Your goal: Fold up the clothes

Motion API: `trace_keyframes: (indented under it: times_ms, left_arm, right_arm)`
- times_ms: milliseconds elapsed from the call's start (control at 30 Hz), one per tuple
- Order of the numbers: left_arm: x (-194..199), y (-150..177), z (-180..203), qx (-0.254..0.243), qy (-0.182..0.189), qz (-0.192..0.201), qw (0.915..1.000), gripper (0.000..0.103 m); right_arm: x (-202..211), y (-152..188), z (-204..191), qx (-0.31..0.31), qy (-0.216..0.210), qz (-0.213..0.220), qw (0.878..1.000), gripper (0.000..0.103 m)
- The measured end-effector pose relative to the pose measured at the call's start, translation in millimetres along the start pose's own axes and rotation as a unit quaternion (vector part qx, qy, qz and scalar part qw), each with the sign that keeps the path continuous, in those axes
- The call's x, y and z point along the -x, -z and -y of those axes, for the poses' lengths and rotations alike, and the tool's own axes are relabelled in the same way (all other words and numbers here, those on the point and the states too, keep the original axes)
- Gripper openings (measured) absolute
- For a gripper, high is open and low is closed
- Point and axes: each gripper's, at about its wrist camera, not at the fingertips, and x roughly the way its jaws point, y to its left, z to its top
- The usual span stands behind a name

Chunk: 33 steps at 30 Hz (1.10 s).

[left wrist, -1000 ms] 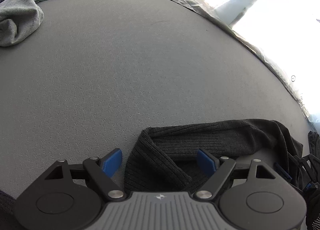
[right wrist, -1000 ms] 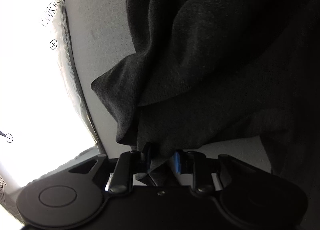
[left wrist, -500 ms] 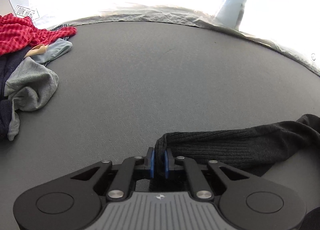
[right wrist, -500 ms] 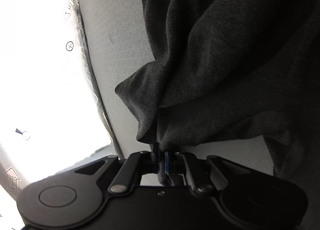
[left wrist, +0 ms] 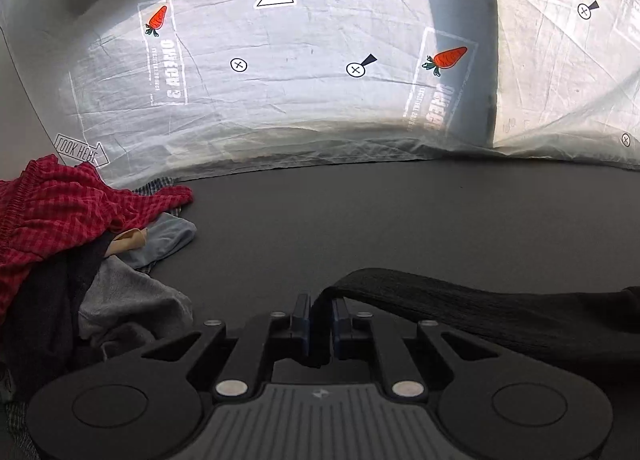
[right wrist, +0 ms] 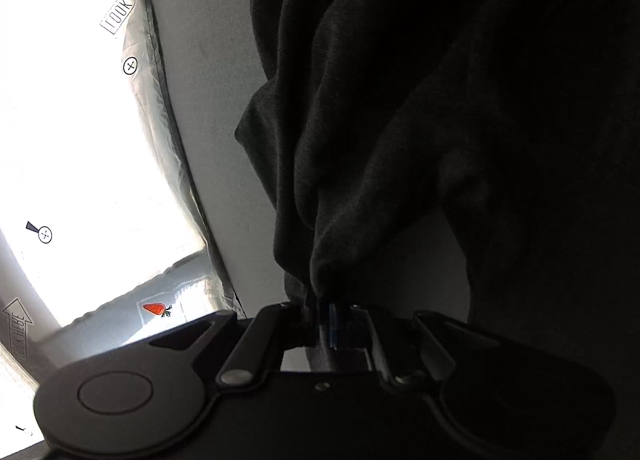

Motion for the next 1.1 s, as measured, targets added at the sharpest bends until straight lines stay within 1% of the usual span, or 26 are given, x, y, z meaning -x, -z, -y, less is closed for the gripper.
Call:
trace_keyframes:
  times_ms: [67, 100, 133, 167, 200, 233, 267, 333, 367, 433, 500, 533, 600, 667, 733, 800, 867, 933, 967, 1000, 1033, 1067, 1100]
  left_arm:
    - [-12.8, 26.9, -5.9, 0.008, 0.002, -0.054, 0.9985, 0.014]
    - [-15.8, 37.3, -11.5, 0.020, 0.006, -0.076, 0.9969, 0.014]
    - [-15.9, 47.6, -19.6, 0.040, 0.011, -0.092, 0.9949, 0.014]
    - [-12.9, 55.4, -28.0, 0.062, 0.018, -0.097, 0.9932, 0.019]
    - [-8.3, 61.6, -36.8, 0.087, 0.024, -0.096, 0.9913, 0.025]
    - [-4.9, 65.2, -44.1, 0.108, 0.029, -0.094, 0.9893, 0.028]
    - [-2.6, 67.9, -51.7, 0.133, 0.034, -0.091, 0.9864, 0.033]
    - [-2.1, 69.1, -66.8, 0.185, 0.044, -0.085, 0.9780, 0.037]
    - [-2.8, 68.9, -72.5, 0.205, 0.050, -0.082, 0.9740, 0.039]
    - [-7.2, 66.4, -80.8, 0.250, 0.073, -0.073, 0.9627, 0.045]
    - [-14.9, 62.4, -86.7, 0.285, 0.090, -0.066, 0.9520, 0.063]
    - [-18.7, 59.9, -86.8, 0.299, 0.098, -0.063, 0.9472, 0.065]
    - [-27.5, 54.9, -85.5, 0.311, 0.115, -0.063, 0.9414, 0.065]
    - [-37.3, 48.8, -81.0, 0.312, 0.121, -0.066, 0.9399, 0.065]
    - [-47.0, 43.6, -75.4, 0.308, 0.118, -0.070, 0.9413, 0.065]
    - [-55.7, 38.8, -69.6, 0.305, 0.107, -0.071, 0.9438, 0.065]
    - [-60.6, 33.4, -65.9, 0.301, 0.095, -0.065, 0.9467, 0.063]
    - [-64.2, 28.8, -63.7, 0.299, 0.077, -0.061, 0.9492, 0.047]
    - [-64.3, 27.5, -64.9, 0.301, 0.072, -0.057, 0.9491, 0.027]
    - [-63.8, 26.5, -67.1, 0.306, 0.071, -0.051, 0.9481, 0.016]
    - [-63.2, 25.4, -69.2, 0.310, 0.070, -0.046, 0.9472, 0.016]
    - [-61.2, 24.1, -71.0, 0.312, 0.065, -0.039, 0.9471, 0.012]
    - [-56.7, 21.7, -73.3, 0.307, 0.058, -0.028, 0.9497, 0.006]
  right_arm:
    - [-8.1, 2.9, 8.7, -0.010, 0.034, -0.015, 0.999, 0.005]
    - [-10.4, 4.5, 10.9, -0.014, 0.043, -0.019, 0.999, 0.007]
    - [-12.1, 6.2, 9.4, -0.012, 0.049, -0.022, 0.998, 0.009]
    - [-13.8, 7.9, 8.0, -0.010, 0.056, -0.024, 0.998, 0.009]
    - [-14.9, 9.0, 5.2, -0.005, 0.057, -0.027, 0.998, 0.011]
    - [-16.4, 10.3, 0.9, 0.002, 0.056, -0.030, 0.998, 0.016]
    - [-18.5, 12.1, -4.1, 0.008, 0.054, -0.034, 0.998, 0.019]
    - [-22.9, 16.2, -15.6, 0.024, 0.047, -0.042, 0.998, 0.027]
    - [-25.3, 18.6, -22.1, 0.034, 0.043, -0.047, 0.997, 0.028]
    - [-28.4, 22.6, -34.4, 0.058, 0.038, -0.052, 0.996, 0.031]
    - [-29.1, 25.5, -45.6, 0.077, 0.032, -0.047, 0.995, 0.034]
    - [-28.6, 26.1, -49.9, 0.083, 0.029, -0.043, 0.995, 0.036]
    - [-26.8, 25.8, -55.3, 0.087, 0.023, -0.033, 0.995, 0.037]
    - [-24.4, 25.0, -57.9, 0.082, 0.020, -0.023, 0.996, 0.038]
    - [-21.5, 24.3, -59.9, 0.075, 0.017, -0.010, 0.997, 0.039]
    - [-19.6, 24.2, -60.7, 0.069, 0.015, -0.003, 0.997, 0.040]
    - [-20.1, 25.8, -63.5, 0.068, 0.015, 0.000, 0.998, 0.040]
    - [-21.8, 28.0, -67.2, 0.070, 0.017, 0.001, 0.997, 0.040]
    - [-23.3, 29.6, -69.5, 0.072, 0.019, 0.001, 0.997, 0.040]
    - [-24.6, 30.9, -71.6, 0.075, 0.020, 0.000, 0.997, 0.041]
    - [-26.1, 32.6, -75.2, 0.081, 0.020, -0.001, 0.997, 0.041]
    - [-27.5, 34.3, -78.8, 0.086, 0.021, -0.001, 0.996, 0.041]
    - [-28.9, 36.0, -82.4, 0.091, 0.021, -0.002, 0.996, 0.041]
